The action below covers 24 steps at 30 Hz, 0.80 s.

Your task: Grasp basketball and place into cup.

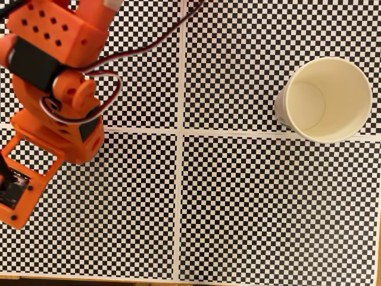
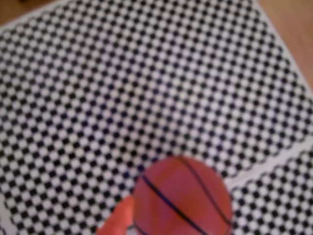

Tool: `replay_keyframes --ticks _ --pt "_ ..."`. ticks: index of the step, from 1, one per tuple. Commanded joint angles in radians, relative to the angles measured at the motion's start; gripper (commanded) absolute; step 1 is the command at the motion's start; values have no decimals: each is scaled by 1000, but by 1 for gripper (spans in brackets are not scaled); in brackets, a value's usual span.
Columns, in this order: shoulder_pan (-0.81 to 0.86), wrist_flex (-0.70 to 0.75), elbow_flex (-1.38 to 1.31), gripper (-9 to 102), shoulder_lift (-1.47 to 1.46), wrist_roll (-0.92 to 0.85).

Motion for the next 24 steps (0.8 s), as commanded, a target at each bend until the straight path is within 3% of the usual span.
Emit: replay_keyframes --ticks 1,24 --pt "8 -15 -12 47 -2 -9" --pt "-41 -15 -8 47 -58 52"
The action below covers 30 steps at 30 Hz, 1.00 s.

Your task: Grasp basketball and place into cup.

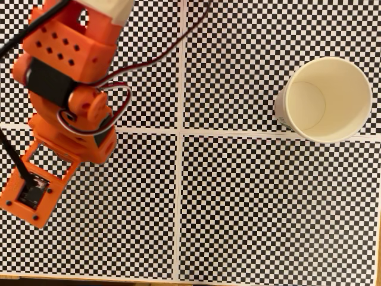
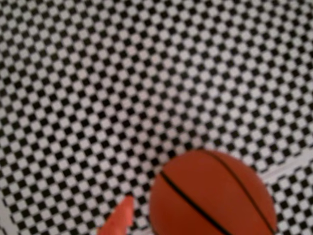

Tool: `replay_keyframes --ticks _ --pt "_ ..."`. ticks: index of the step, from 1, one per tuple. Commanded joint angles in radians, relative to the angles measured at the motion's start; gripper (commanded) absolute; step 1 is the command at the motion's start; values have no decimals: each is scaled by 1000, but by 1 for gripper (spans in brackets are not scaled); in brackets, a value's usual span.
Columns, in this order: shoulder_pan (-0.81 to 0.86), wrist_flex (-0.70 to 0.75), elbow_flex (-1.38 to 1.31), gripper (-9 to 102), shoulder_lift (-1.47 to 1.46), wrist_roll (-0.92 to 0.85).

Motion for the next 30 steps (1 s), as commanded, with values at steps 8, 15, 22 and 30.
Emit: replay_keyframes --ticks 8,15,22,30 --pt "-11 -11 3 47 -8 9" --pt "-15 -8 11 47 -21 25" --pt "-17 -15 14 47 -34 32" --pt "-18 -15 14 28 -34 49"
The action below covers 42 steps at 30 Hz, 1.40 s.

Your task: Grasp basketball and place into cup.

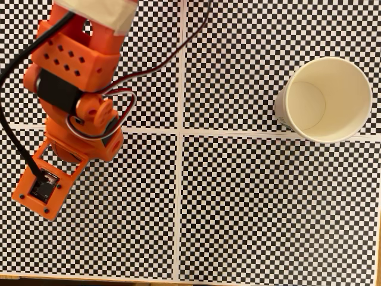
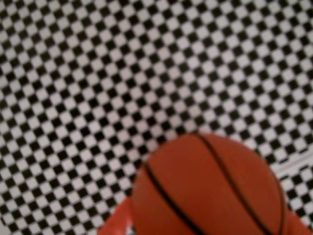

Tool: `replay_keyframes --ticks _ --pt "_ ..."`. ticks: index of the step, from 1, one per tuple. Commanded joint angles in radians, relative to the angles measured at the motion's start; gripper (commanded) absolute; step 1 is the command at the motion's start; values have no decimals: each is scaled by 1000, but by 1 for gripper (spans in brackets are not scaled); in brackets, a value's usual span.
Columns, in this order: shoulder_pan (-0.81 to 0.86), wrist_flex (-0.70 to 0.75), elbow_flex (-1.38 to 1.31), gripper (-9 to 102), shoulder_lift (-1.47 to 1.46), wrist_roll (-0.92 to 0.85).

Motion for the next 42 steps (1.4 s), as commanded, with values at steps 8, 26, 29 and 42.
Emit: replay_keyframes --ticks 8,26,29,42 --pt "-9 -14 -11 14 2 28" --pt "-34 -25 26 0 176 26" --pt "-61 -20 71 0 273 48" --pt "-190 18 268 0 653 -20"
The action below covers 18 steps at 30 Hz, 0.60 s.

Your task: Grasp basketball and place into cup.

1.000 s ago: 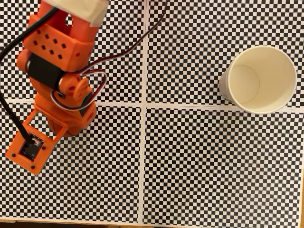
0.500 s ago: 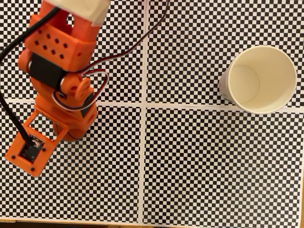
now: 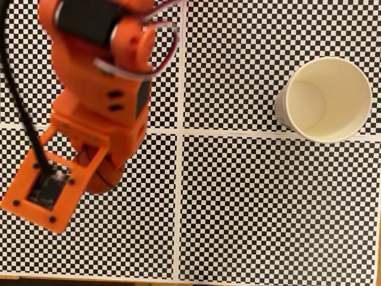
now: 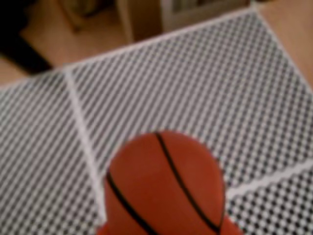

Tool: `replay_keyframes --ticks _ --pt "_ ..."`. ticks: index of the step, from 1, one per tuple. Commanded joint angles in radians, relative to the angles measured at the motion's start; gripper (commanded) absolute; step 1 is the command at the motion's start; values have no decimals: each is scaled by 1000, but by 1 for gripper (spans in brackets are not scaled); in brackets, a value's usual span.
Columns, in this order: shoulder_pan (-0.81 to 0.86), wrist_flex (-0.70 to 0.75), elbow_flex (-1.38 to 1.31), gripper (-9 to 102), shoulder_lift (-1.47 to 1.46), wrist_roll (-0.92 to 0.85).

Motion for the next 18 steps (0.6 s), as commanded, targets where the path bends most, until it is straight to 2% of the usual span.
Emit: replay_keyframes --ticks 1,9,18 --pt "-34 25 12 0 107 -21" --pt "-115 144 -9 0 264 -110" --pt "-244 147 21 0 423 -181"
